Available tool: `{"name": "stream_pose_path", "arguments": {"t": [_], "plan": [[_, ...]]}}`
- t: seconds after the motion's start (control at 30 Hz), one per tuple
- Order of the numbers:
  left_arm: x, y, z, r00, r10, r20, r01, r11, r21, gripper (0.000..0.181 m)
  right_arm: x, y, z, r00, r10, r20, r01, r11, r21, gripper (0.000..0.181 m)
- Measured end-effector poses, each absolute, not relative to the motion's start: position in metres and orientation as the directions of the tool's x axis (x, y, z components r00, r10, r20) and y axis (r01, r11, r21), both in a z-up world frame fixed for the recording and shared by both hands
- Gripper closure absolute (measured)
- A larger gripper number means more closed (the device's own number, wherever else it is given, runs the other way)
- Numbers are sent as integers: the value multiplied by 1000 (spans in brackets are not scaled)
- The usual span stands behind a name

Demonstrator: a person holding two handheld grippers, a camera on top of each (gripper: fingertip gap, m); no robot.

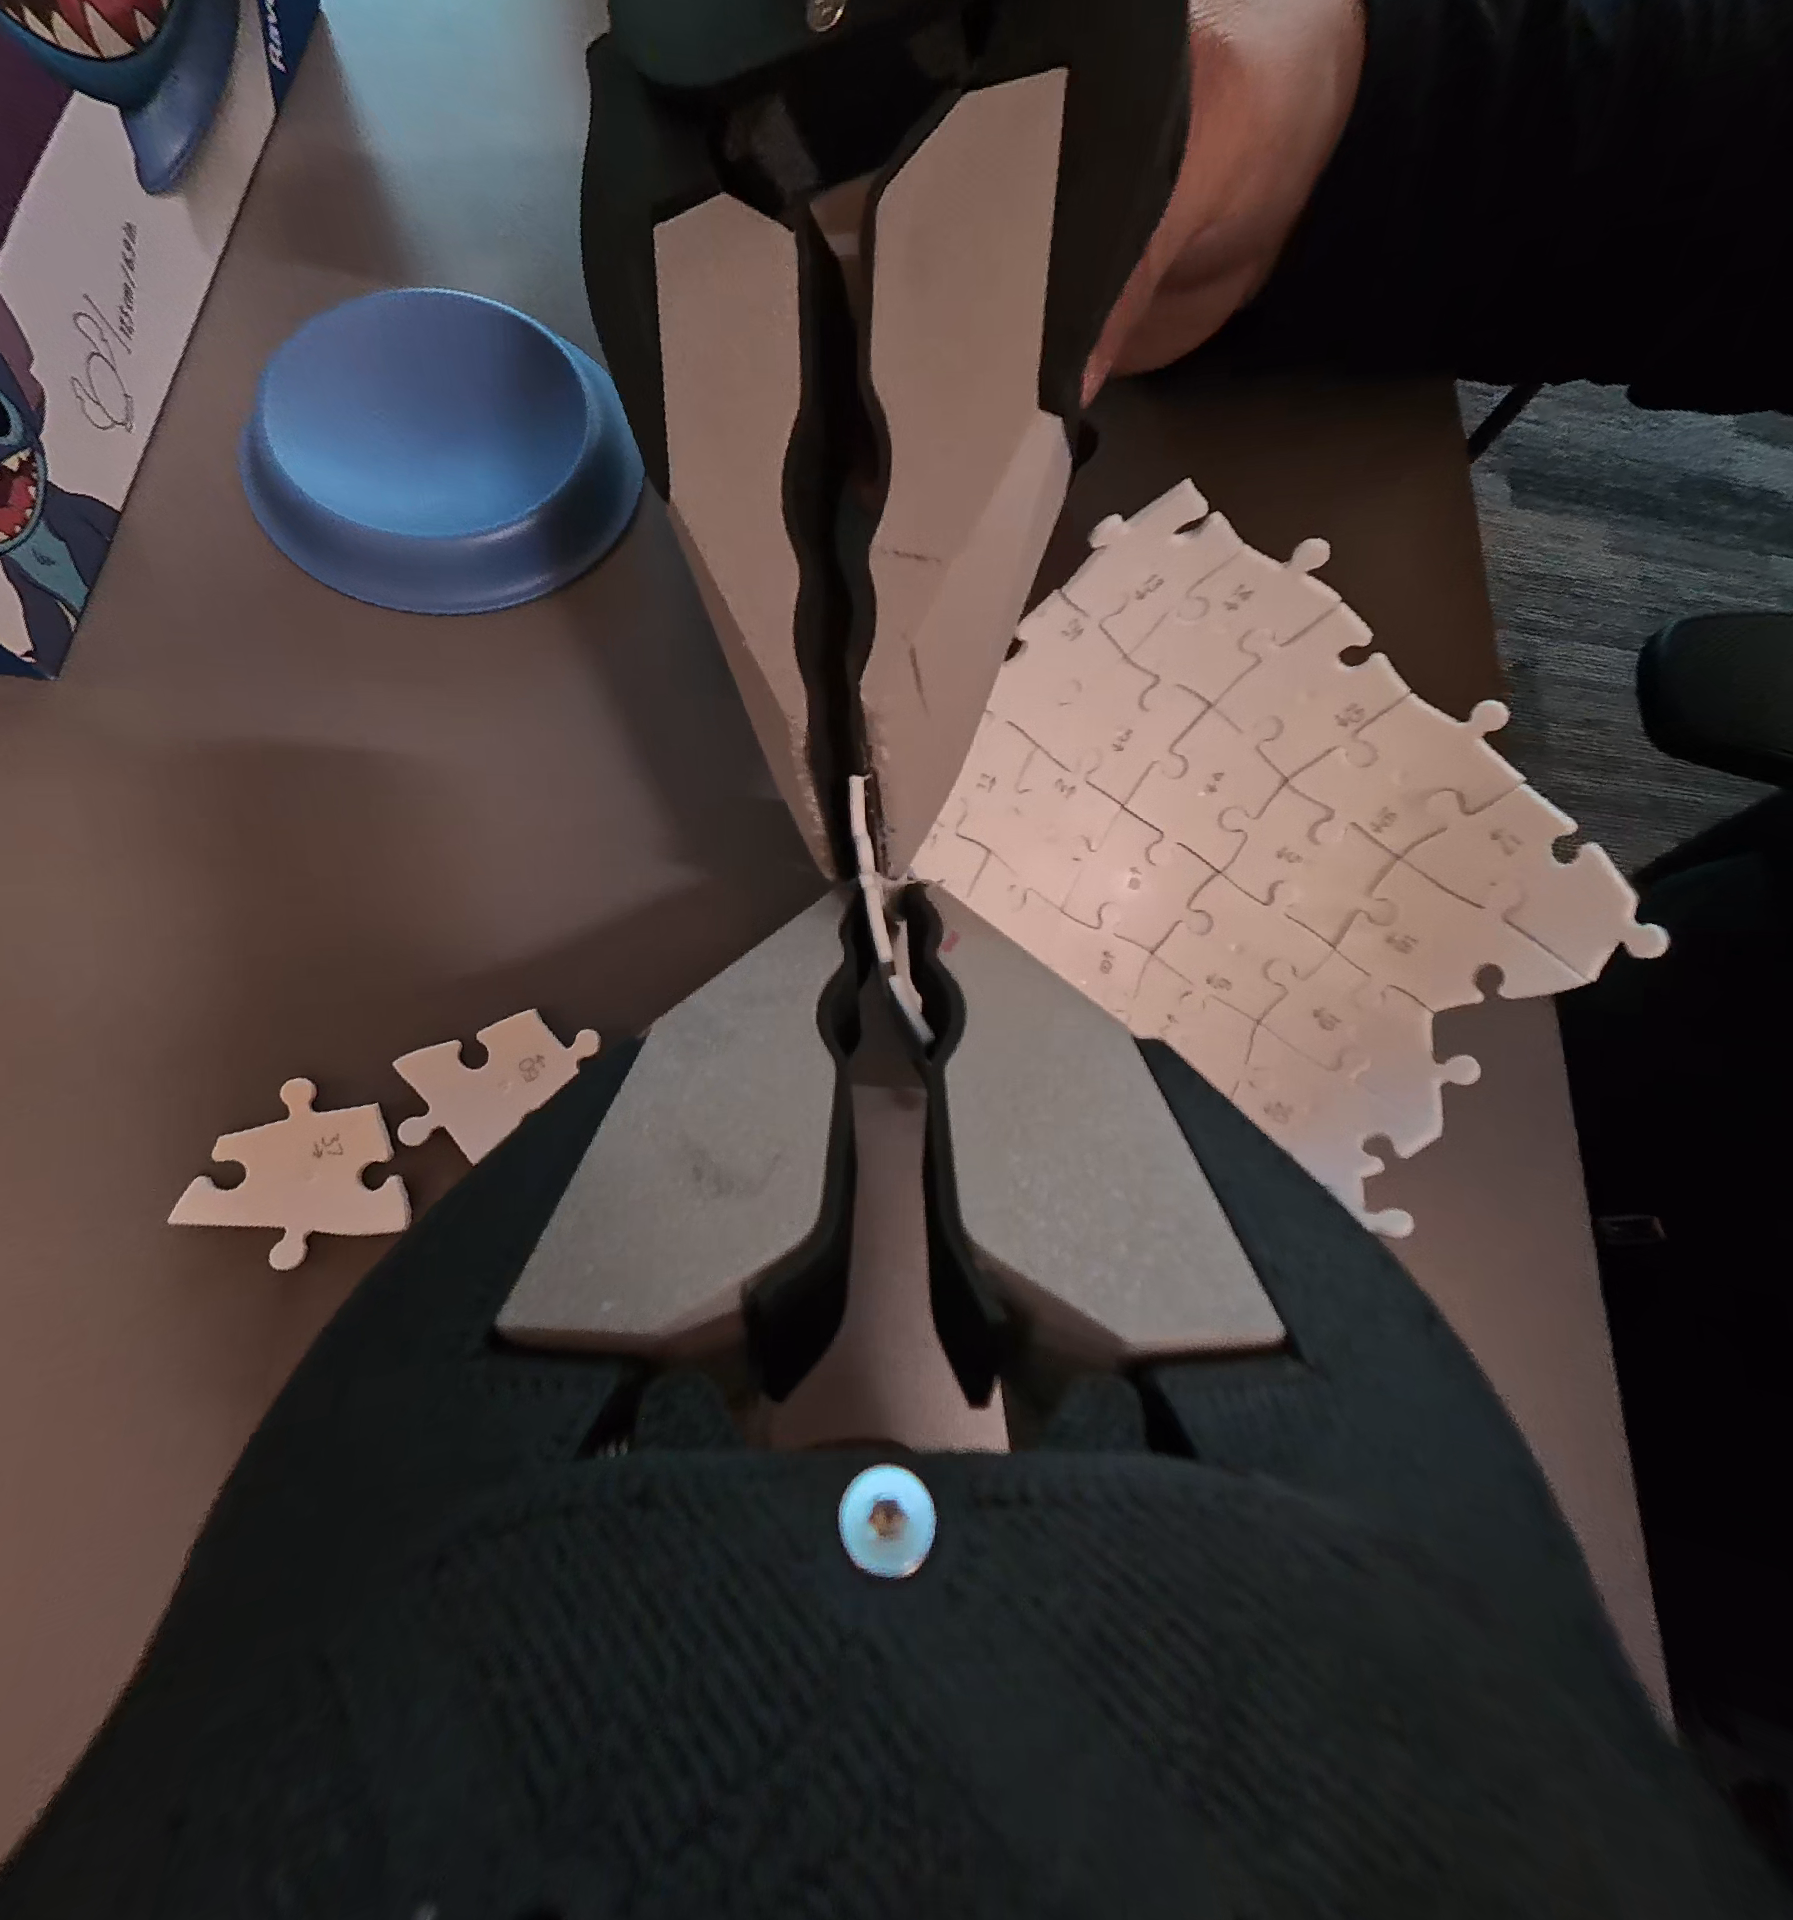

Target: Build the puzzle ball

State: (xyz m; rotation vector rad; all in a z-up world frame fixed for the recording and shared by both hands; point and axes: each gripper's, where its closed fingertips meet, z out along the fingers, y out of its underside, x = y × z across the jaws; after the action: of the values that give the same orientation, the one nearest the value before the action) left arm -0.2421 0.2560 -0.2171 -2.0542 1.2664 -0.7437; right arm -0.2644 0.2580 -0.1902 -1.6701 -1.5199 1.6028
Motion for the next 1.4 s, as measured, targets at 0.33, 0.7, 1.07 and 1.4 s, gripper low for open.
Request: {"name": "stream_pose_path", "arguments": {"t": [0.33,0.7,1.07,1.4], "plan": [[-240,252,-214,362,-898,249,-517,-415,-749,180,-261,253,-188,-252,864,-436,425,-305,-852,178],[-241,251,-215,361,-909,208,-553,-388,-738,181,-250,249,-209,-251,882,-400,558,-205,-804,180],[-244,247,-216,345,-903,256,-555,-416,-720,180,-255,245,-212,-265,876,-403,559,-201,-805,181],[-250,243,-211,340,-847,409,-493,-531,-689,172,-262,245,-209,-237,897,-373,532,-201,-822,181]]}}
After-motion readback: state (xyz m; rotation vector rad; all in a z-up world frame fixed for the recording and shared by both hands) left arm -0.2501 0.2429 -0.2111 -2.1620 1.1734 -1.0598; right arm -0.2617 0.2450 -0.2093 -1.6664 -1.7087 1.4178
